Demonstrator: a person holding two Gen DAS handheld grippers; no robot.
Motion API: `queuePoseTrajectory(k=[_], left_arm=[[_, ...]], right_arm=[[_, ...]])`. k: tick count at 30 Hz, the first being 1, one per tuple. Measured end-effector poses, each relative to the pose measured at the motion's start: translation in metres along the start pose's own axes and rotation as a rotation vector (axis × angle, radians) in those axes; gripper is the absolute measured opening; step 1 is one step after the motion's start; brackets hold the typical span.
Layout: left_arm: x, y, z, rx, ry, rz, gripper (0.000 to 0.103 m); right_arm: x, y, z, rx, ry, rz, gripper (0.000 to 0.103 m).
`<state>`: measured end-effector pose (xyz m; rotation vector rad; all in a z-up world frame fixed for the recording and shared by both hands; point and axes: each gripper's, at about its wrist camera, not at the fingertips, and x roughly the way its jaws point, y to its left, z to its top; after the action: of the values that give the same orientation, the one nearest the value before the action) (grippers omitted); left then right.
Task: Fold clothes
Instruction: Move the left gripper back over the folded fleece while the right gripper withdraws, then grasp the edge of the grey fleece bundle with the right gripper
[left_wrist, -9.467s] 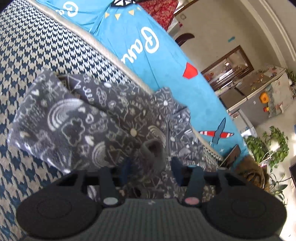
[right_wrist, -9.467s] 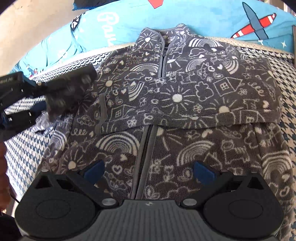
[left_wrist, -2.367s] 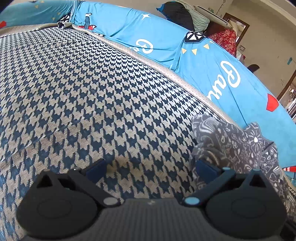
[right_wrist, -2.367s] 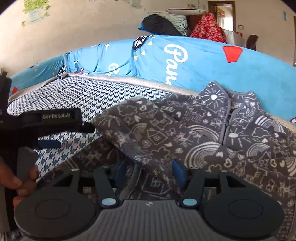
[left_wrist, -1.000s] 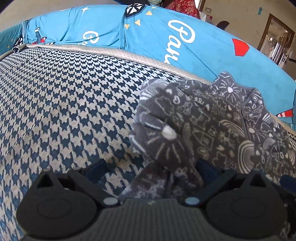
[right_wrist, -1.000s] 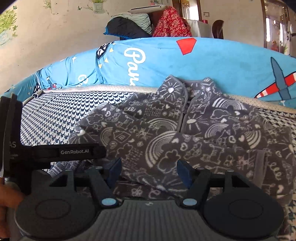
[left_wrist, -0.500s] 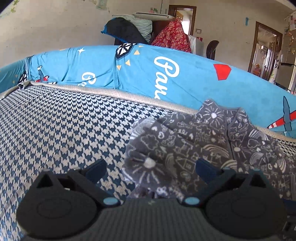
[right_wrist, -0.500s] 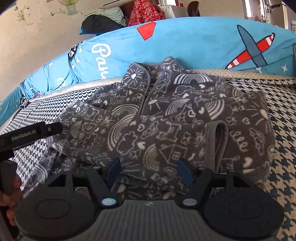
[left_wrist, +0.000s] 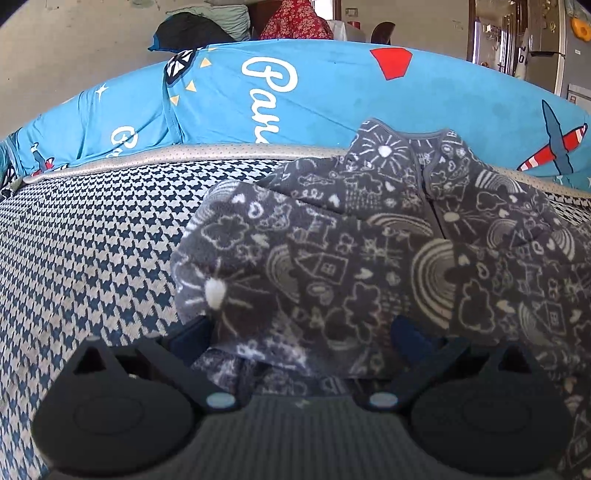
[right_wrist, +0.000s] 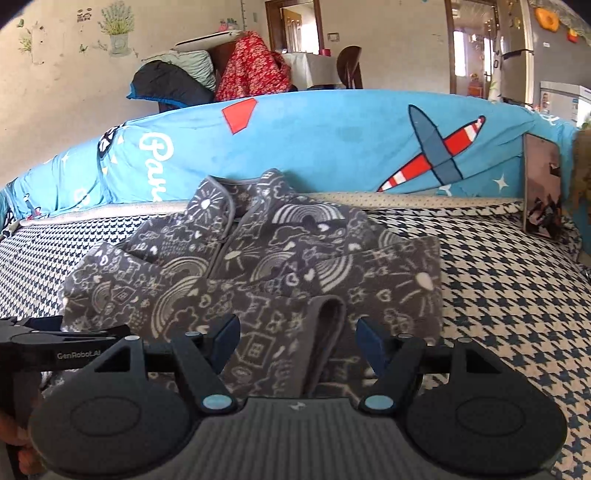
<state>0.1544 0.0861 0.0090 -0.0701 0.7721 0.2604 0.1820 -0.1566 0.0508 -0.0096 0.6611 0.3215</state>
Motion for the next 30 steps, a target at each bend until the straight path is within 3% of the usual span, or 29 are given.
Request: queuePoseTrajectory(k=[13, 19, 22, 27, 30], left_arm=[[0.000, -0.002, 0.000, -0.013, 0.004, 0.015, 0.103], [0.001, -0.002, 0.000, -0.014, 0.005, 0.014, 0.103], [0.001, -0.001, 0.000, -0.014, 0.006, 0.011, 0.103], [0.001, -0.001, 0.000, -0.016, 0.007, 0.004, 0.103], [0.001, 0.000, 0.000, -0.015, 0.007, 0.000, 0.103]], right_arm=[[0.006, -0.047, -0.012, 0.164, 0.061, 0.011, 0.091], [0.014, -0.066, -0.018, 0.274, 0.096, 0.046, 0.091], [0.016, -0.071, -0.020, 0.312, 0.068, 0.064, 0.095], [0.021, -0.064, -0.023, 0.257, 0.025, 0.048, 0.095], [0.024, -0.060, -0.023, 0.230, 0.008, 0.037, 0.086]])
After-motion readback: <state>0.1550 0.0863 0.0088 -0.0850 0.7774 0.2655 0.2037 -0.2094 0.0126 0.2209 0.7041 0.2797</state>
